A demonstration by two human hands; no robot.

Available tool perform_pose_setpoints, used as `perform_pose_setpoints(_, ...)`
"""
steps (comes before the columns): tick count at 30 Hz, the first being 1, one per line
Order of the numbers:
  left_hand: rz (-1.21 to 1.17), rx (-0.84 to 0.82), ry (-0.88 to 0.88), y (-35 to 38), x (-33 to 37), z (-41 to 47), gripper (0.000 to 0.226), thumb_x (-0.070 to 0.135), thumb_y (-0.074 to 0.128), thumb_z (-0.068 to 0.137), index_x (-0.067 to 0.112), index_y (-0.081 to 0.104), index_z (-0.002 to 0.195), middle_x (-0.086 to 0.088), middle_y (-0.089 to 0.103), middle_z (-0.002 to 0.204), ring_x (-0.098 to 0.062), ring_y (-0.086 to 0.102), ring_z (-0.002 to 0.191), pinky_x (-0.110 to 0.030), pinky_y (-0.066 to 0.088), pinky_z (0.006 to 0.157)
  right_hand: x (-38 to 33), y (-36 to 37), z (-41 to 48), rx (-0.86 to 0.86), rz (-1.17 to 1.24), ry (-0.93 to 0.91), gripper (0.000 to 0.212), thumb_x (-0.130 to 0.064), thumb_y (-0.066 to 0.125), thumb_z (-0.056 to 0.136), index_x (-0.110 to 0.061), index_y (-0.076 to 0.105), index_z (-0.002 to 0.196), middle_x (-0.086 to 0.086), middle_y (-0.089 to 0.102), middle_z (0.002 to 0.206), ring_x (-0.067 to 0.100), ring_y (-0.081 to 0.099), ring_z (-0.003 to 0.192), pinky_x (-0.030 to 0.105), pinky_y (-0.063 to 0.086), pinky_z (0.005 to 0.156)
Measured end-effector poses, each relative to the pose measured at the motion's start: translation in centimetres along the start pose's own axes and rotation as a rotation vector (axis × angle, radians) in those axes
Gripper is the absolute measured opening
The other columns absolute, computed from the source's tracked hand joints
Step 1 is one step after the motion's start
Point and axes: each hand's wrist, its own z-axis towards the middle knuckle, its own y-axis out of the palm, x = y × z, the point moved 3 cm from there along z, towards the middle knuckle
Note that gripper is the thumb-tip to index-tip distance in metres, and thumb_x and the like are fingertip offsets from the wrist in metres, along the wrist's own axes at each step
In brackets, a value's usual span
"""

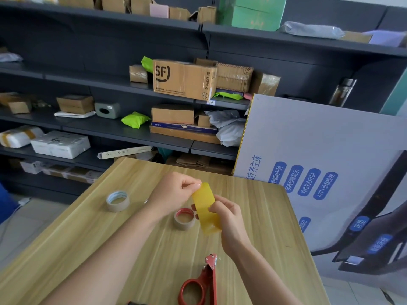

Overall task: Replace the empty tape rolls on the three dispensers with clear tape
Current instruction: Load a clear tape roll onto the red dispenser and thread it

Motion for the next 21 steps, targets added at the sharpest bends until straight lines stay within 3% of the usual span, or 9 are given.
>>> perform_pose_setpoints(5, -0.074, 0.134, 0.118, 0.2, 0.0, -0.6, 0.015, 0.009, 0.07, 0.084, 0.011, 0.077, 0.096, 0.006, 0.072, 0.106, 0.002, 0.064, 0.098, -0.019, 0.05, 0.091, 0.2, 0.1, 0.5, 0.05, -0.026, -0.027, 0.036, -0.015, 0.051, 0.065, -0.004, 0.073, 0.092, 0.013, 0.066, 0.078, 0.011, 0.056, 0.07, 0.014, 0.046, 0.06)
perform_pose_setpoints(11, -0.184, 0.108, 0.107, 0.1, -0.1, -0.5, 0.007, 0.004, 0.076, 0.076, 0.009, 0.077, 0.081, 0.005, 0.072, 0.097, -0.004, 0.067, 0.09, -0.02, 0.055, 0.08, 0.2, 0.4, 0.8, 0.07, 0.007, -0.017, 0.026, -0.022, 0.063, 0.073, -0.007, 0.074, 0.091, 0.002, 0.069, 0.074, 0.007, 0.06, 0.065, 0.014, 0.047, 0.057)
perform_pose_setpoints(14, -0.08, 0.097, 0.136, -0.5, 0.4, 0.2, 0.006, 0.009, 0.075, 0.078, 0.014, 0.075, 0.075, 0.009, 0.067, 0.092, -0.005, 0.064, 0.087, -0.02, 0.053, 0.075, 0.1, 0.4, 1.0, 0.065, 0.003, -0.02, 0.025, -0.021, 0.062, 0.072, -0.009, 0.075, 0.091, 0.0, 0.069, 0.072, 0.006, 0.06, 0.063, 0.014, 0.048, 0.057)
perform_pose_setpoints(17, 0.157, 0.027, 0.209, -0.3, 0.8, 0.5, 0.011, 0.017, 0.067, 0.086, 0.016, 0.065, 0.075, 0.01, 0.058, 0.094, -0.001, 0.052, 0.079, -0.014, 0.037, 0.066, 0.0, 0.5, 1.0, 0.062, -0.001, -0.015, 0.025, -0.021, 0.062, 0.073, -0.009, 0.076, 0.09, 0.002, 0.07, 0.074, 0.007, 0.06, 0.065, 0.016, 0.048, 0.058)
perform_pose_setpoints(21, 0.185, 0.063, 0.233, 0.1, 0.6, 0.6, 0.011, 0.014, 0.057, 0.091, 0.014, 0.056, 0.08, 0.004, 0.054, 0.093, -0.01, 0.049, 0.085, -0.022, 0.038, 0.072, -0.2, 0.5, 1.1, 0.083, 0.007, 0.006, 0.026, -0.024, 0.062, 0.072, -0.009, 0.075, 0.089, 0.007, 0.068, 0.077, 0.012, 0.059, 0.068, 0.019, 0.048, 0.059)
